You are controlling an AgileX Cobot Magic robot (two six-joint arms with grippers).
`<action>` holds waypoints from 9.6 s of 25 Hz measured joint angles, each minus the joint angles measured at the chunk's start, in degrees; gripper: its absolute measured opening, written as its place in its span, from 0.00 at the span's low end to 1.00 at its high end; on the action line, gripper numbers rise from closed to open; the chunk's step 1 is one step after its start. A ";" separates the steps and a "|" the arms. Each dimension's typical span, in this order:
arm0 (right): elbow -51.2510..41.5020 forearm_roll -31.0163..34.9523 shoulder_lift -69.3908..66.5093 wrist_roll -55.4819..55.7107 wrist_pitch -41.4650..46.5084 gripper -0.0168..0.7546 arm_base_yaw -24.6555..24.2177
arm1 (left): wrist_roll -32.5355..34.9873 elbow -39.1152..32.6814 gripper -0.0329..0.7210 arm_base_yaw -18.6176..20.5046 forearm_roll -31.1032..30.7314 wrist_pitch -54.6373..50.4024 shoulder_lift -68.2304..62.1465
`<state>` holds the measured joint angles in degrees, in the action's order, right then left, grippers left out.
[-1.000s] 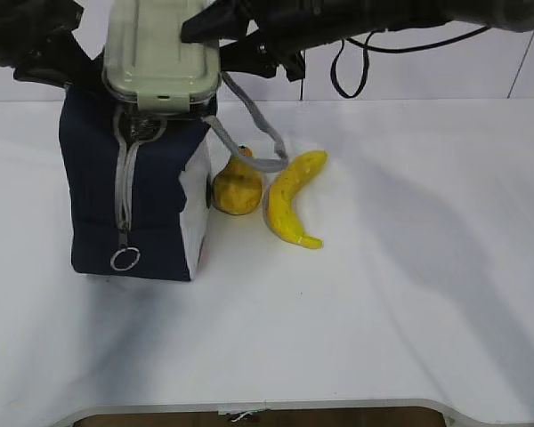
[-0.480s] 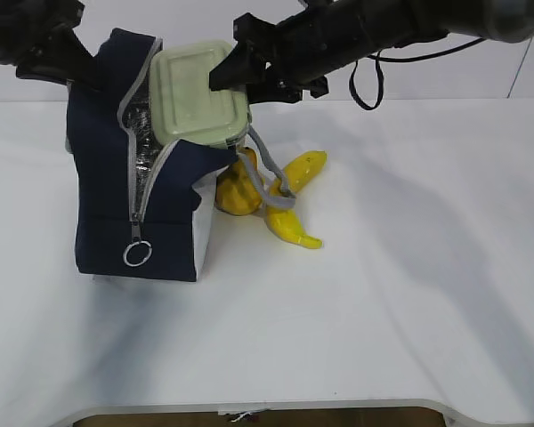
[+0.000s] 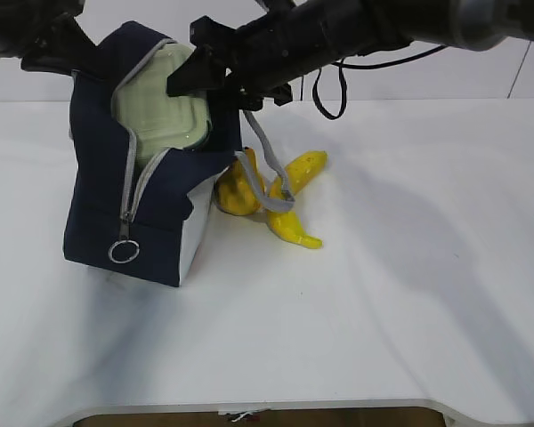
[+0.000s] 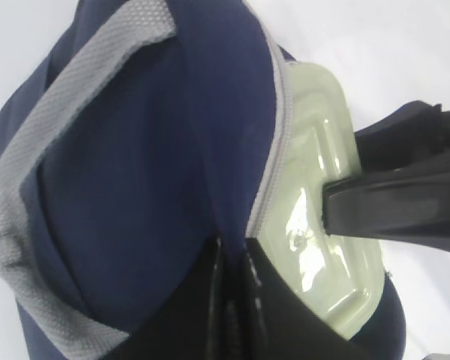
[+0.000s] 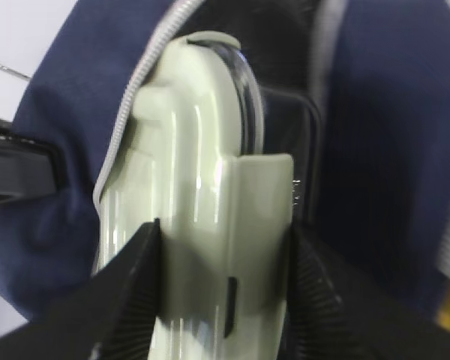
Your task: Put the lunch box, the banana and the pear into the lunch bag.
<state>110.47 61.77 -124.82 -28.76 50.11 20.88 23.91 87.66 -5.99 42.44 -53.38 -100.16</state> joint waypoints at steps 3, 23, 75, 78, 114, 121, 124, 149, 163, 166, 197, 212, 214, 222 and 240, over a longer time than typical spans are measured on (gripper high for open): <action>0.00 1.00 0.00 0.65 -0.38 0.51 0.32 | 0.09 0.00 0.05 0.00 0.42 0.39 0.00; 0.00 10.32 -7.02 1.15 -6.26 0.51 2.03 | 0.21 0.25 0.05 -0.14 2.35 -2.65 -5.13; 0.92 4.74 -13.82 1.38 -5.59 0.73 3.19 | -1.46 0.25 0.05 -0.14 1.38 -2.98 -5.77; 0.92 3.83 -13.69 1.38 -4.75 0.77 3.19 | -1.46 0.25 0.05 -0.14 1.38 -2.98 -5.77; 24.23 -56.98 -7.59 25.57 21.37 0.74 3.19 | -1.46 0.25 0.05 3.69 -3.17 -8.20 -5.77; 18.75 -63.92 -7.59 26.74 21.37 0.74 3.19 | -1.46 0.25 0.05 3.69 -3.17 -8.58 -5.77; 18.65 -64.98 -8.06 28.76 21.37 0.74 3.07 | -1.46 0.25 0.05 3.69 -3.17 -8.62 -5.77; 18.39 -65.50 -17.22 31.44 20.94 0.59 2.03 | -1.46 0.25 0.05 3.69 -3.89 -8.75 -5.86; 19.93 -62.50 -9.76 32.32 21.02 0.37 1.99 | -1.46 0.25 0.05 3.69 -3.40 -9.01 -5.86; 20.16 -59.04 -5.01 32.41 21.24 0.37 1.90 | -1.46 0.25 0.05 3.74 -1.71 -10.19 -5.86; 20.37 -23.34 -8.74 22.54 21.48 0.37 3.85 | 1.97 0.25 0.05 3.74 16.77 -11.06 -6.02; 20.37 -18.66 -8.77 23.99 17.07 0.72 3.85 | 2.18 0.25 0.05 3.74 17.24 -11.16 -6.02; 20.37 -18.66 -8.86 23.99 17.19 0.77 3.85 | 2.18 0.25 0.05 3.74 17.24 -11.16 -6.02; 24.66 -22.00 -8.86 24.51 20.36 0.78 2.59 | 2.26 0.25 0.05 4.51 17.24 -11.62 -6.02; 25.47 -59.04 -5.33 29.65 21.28 0.78 1.94 | 2.39 0.25 0.05 12.48 13.16 -15.60 -6.02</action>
<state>135.94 2.74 -130.15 0.90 71.39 22.82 26.31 87.91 6.49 55.60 -68.98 -106.18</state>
